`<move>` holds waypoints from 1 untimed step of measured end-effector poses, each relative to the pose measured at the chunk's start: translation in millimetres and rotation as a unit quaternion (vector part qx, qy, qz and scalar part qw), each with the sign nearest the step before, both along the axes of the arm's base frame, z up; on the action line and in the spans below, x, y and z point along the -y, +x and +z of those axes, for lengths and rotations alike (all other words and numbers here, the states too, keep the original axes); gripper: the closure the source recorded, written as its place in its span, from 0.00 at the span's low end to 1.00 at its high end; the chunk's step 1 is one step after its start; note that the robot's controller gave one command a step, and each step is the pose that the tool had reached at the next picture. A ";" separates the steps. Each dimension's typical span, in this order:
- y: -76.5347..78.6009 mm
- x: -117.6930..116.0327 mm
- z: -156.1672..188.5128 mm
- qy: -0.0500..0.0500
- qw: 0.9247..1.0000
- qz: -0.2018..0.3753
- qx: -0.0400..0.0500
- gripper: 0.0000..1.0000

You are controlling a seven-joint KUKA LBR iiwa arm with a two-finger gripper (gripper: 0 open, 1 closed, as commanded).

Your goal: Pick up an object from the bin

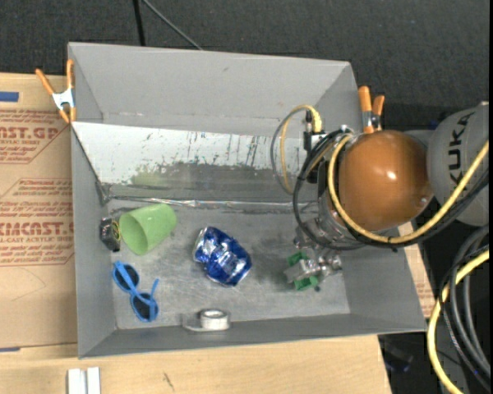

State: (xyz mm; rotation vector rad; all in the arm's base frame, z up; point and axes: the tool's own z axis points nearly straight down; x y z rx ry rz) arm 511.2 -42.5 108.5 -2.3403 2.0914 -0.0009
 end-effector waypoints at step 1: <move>0.9 -1.6 40.5 0.000 1.000 -0.001 0.000 1.00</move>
Offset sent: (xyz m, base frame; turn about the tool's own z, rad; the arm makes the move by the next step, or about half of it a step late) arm 0.0001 0.0001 0.0389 0.0000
